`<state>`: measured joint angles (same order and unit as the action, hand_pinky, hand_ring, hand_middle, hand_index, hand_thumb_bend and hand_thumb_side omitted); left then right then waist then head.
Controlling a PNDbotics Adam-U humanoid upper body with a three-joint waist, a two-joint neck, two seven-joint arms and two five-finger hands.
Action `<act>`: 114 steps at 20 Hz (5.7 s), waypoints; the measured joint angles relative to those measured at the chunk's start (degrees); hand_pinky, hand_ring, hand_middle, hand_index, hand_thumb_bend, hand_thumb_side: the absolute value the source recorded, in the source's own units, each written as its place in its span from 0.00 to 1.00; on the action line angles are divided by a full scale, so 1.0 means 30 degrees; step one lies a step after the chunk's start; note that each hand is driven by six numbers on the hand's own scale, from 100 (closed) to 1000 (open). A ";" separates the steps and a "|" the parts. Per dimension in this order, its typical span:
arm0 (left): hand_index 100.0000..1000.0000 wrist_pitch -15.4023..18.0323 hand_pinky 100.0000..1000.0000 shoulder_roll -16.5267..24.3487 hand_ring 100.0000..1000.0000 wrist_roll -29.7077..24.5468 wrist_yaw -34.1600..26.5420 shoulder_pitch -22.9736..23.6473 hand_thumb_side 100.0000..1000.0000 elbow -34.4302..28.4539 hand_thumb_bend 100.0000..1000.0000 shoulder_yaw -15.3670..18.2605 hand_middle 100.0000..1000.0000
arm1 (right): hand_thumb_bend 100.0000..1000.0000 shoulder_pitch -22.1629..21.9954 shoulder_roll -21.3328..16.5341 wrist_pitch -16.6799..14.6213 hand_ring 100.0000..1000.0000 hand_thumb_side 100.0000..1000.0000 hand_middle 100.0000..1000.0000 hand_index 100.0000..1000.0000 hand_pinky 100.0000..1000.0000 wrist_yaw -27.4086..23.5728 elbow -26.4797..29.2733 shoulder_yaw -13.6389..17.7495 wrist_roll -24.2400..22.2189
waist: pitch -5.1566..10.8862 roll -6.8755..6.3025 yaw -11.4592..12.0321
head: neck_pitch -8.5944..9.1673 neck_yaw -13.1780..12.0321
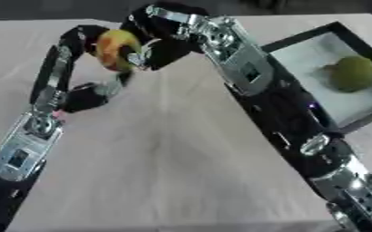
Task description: Pick up the objects with one hand, pass them to the other hand, and then place them into the box on the other side of the table.
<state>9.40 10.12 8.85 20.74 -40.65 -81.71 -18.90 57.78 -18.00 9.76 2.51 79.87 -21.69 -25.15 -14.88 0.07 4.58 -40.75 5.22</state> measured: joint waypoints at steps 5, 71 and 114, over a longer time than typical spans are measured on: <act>0.89 -0.0639 0.71 0.0146 0.75 -0.0116 0.0085 0.0207 0.38 0.0197 0.91 0.0158 0.73 | 0.00 -0.0263 -0.0717 0.0193 0.63 0.00 0.35 0.30 0.84 -0.0355 0.0349 0.0484 0.0546 | 0.0002 0.0000 -0.0129 | -0.0001 0.0025; 0.82 -0.7543 0.84 0.9136 0.82 -1.6606 0.2697 -0.1836 0.11 0.4352 0.73 0.2710 0.74 | 0.00 -0.6656 -0.9177 -0.0291 0.93 0.42 0.90 0.92 0.93 -0.3033 -0.0183 0.7884 0.7986 | 0.0102 -0.0811 -0.0026 | 0.0235 0.0050; 0.54 -0.6075 0.68 0.3738 0.63 -0.0642 -0.2308 0.0156 0.20 -0.0406 0.00 0.1634 0.54 | 0.00 -0.2551 -0.5966 -0.0465 0.93 0.16 0.92 0.93 0.93 -0.1926 0.2815 0.4396 0.3206 | 0.0104 -0.0301 0.0210 | 0.0173 -0.0029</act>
<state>-8.83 21.34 6.92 13.82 -40.18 -82.93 -14.00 50.12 -35.90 8.36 -3.27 88.31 -8.50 -15.53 -14.57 -0.83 5.22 -40.23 5.13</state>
